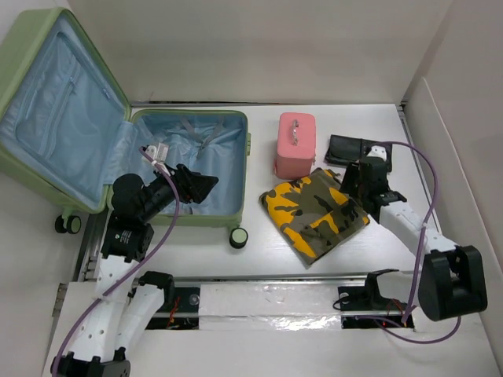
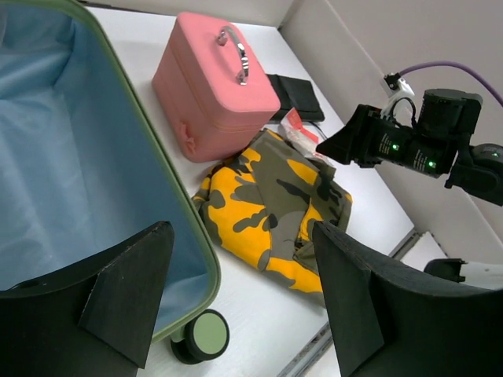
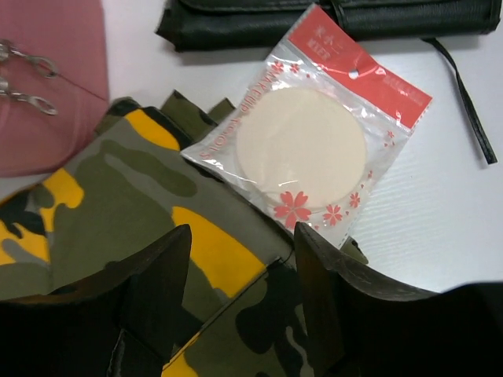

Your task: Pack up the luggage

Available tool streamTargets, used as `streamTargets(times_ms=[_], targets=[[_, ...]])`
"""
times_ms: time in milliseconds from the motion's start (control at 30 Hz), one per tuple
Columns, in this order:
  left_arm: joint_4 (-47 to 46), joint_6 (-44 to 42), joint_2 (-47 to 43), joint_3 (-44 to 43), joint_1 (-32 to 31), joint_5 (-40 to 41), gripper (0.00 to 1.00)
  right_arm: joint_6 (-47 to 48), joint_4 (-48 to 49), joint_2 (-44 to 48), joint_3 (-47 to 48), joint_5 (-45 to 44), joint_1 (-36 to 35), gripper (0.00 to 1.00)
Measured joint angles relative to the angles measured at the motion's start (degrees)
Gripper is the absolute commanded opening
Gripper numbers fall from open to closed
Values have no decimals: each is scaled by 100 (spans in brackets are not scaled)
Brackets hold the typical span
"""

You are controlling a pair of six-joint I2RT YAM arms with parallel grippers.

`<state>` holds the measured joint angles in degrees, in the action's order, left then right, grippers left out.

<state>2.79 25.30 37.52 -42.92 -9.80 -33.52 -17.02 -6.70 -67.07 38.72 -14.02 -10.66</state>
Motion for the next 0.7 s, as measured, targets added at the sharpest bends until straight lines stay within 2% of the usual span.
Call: streamTargets(times_ms=[333,500,600,633,667,700], targets=[[450,-310,-98,0,-138,564,69,48,7,-1482,597,232,164,62],[529,-389,-118,0,-177,723,69,37,7,-1816,883,232,179,59],[579,-420,-140,0,-236,789,69,7,-9,-1934,953,238,208,39],[588,-428,-140,0,-251,813,69,-13,4,-1980,977,234,208,25],[597,-435,-140,0,-254,828,68,-33,31,-2017,984,232,214,19],[608,-444,-140,0,-258,835,68,-83,52,-2044,984,229,225,7]])
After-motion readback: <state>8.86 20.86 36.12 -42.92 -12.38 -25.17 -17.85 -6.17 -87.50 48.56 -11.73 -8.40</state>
